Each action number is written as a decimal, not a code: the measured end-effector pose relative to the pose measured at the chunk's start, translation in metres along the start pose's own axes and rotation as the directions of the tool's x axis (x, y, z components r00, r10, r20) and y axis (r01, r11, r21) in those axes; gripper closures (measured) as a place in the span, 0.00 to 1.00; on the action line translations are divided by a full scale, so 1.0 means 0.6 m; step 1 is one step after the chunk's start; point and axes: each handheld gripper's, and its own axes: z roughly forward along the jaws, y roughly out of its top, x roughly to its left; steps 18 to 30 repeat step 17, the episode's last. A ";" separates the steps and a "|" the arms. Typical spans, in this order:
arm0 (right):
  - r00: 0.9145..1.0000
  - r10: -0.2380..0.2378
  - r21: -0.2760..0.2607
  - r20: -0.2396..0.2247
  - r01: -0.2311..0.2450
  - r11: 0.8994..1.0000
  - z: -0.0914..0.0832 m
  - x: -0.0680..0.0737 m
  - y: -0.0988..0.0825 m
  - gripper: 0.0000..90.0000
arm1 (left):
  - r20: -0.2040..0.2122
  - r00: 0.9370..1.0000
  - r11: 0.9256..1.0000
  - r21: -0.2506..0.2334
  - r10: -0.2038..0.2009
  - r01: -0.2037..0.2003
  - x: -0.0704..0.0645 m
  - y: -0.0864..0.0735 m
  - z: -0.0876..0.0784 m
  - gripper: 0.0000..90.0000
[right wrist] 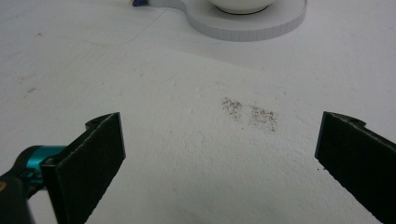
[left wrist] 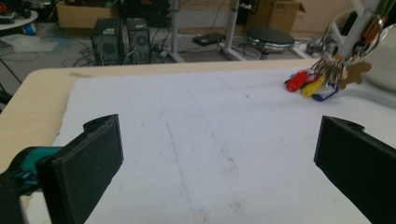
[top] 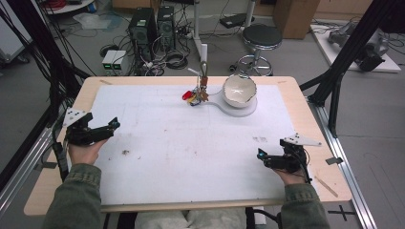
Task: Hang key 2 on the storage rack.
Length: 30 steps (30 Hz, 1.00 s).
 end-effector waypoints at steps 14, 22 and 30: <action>1.000 0.007 -0.021 0.027 -0.006 1.000 -0.001 -0.002 0.001 0.01 | 0.032 0.998 0.995 0.084 -0.063 0.060 0.016 -0.038 -0.034 0.02; 1.000 -0.001 -0.020 0.030 0.001 1.000 -0.001 -0.002 0.001 0.01 | 0.021 0.998 0.995 0.080 -0.066 0.064 0.018 -0.039 -0.034 0.02; 1.000 -0.001 -0.020 0.030 0.001 1.000 -0.001 -0.002 0.001 0.01 | 0.021 0.998 0.995 0.080 -0.066 0.064 0.018 -0.039 -0.034 0.02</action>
